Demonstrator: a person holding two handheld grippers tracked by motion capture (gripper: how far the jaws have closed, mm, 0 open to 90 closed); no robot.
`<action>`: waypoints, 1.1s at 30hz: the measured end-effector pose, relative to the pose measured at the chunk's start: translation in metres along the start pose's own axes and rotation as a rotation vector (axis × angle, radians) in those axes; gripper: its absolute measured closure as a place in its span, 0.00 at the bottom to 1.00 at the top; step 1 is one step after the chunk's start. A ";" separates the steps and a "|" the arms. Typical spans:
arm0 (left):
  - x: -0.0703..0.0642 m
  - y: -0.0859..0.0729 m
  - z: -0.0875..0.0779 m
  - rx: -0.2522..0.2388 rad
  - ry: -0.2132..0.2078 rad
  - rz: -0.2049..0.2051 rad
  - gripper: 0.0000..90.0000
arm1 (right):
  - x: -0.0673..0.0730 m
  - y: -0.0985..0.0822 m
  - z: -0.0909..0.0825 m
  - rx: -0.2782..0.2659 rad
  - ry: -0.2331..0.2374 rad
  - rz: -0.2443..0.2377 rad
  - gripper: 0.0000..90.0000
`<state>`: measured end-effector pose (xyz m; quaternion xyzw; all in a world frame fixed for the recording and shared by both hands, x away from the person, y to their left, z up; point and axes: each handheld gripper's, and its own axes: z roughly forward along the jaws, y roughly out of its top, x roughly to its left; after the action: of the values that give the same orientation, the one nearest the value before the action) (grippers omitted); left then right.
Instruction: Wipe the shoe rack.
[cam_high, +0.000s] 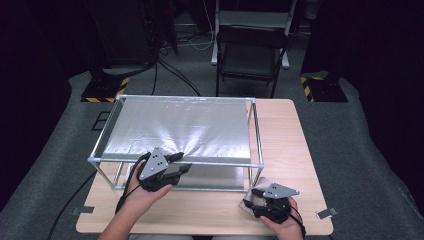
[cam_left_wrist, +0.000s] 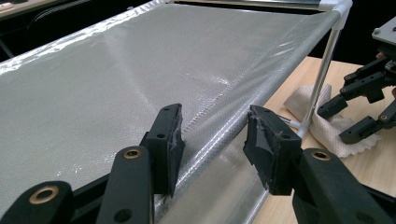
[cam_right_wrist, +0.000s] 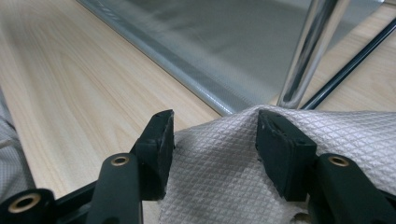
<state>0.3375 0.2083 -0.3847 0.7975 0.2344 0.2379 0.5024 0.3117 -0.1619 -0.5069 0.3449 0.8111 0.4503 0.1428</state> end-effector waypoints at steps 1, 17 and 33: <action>0.000 0.000 0.000 0.001 -0.001 0.003 0.61 | 0.000 0.000 -0.001 -0.004 0.000 -0.007 0.52; 0.000 0.000 0.000 -0.001 0.000 -0.004 0.61 | -0.017 -0.022 -0.036 -0.017 -0.091 0.053 0.58; 0.000 0.000 0.000 -0.006 -0.002 -0.007 0.61 | -0.018 -0.020 -0.003 0.029 -0.128 0.002 0.56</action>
<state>0.3380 0.2083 -0.3850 0.7956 0.2359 0.2361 0.5056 0.3145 -0.1836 -0.5232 0.3757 0.8065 0.4156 0.1888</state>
